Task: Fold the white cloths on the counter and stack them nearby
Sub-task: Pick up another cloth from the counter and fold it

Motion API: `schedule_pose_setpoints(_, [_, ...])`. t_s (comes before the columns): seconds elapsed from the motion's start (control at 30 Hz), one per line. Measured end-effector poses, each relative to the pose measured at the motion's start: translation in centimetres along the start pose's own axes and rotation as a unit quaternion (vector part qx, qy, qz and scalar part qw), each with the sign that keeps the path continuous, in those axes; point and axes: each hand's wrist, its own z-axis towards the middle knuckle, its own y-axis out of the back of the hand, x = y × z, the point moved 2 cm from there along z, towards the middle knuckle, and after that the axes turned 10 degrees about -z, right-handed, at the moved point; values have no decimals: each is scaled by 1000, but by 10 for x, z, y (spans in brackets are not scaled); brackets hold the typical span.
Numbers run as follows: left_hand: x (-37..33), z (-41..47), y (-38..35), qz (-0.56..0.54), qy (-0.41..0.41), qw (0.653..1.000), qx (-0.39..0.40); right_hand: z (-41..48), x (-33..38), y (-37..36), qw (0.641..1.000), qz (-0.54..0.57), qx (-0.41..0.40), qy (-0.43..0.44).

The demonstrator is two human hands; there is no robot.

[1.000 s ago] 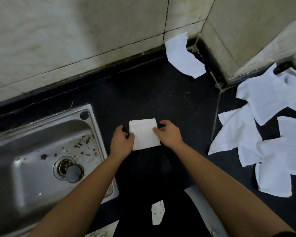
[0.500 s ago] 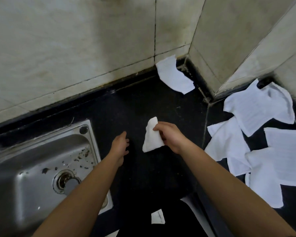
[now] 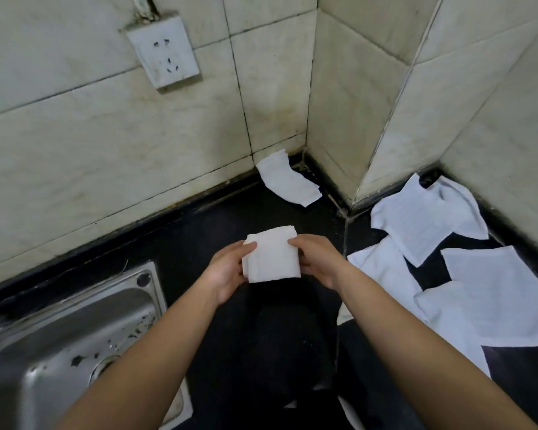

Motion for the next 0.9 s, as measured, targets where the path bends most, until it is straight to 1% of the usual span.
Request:
schedule_pose_setpoints(0.1, [-21,-14,-11,45,-47,997,-38,-16,18,2,998,-23,-41,50])
schedule_pose_setpoints(0.17, [-35,-23,-18,56,-69,996,-31,-31,28,2,994,-37,-62,83])
schedule_pose_setpoints(0.23, [-47,-35,-25,73,-93,993,9,-49,36,3,989,-38,-86,115])
schedule_pose_setpoints(0.3, [-53,-49,-33,116,-129,983,56,-75,37,3,982,-25,-114,146])
schedule_pose_setpoints(0.37, [-53,-61,-43,163,-173,968,77,-103,32,3,976,-14,-143,165])
schedule_pose_setpoints(0.43, [-44,-73,-55,202,-195,954,100,-136,12,4,966,12,-196,166])
schedule_pose_setpoints(0.5, [-29,-84,-71,227,-211,941,133,-169,-10,6,957,39,-238,159])
schedule_pose_setpoints(0.57, [-5,-100,-96,247,-201,927,200,-209,-39,12,941,81,-292,151])
schedule_pose_setpoints(0.67, [44,-139,-139,269,-168,901,296,-280,-82,23,907,129,-375,144])
schedule_pose_setpoints(0.8, [107,-203,-190,294,-168,863,374,-374,-131,31,867,161,-449,145])
schedule_pose_setpoints(0.9, [164,-266,-222,315,-162,831,429,-453,-177,36,826,189,-511,146])
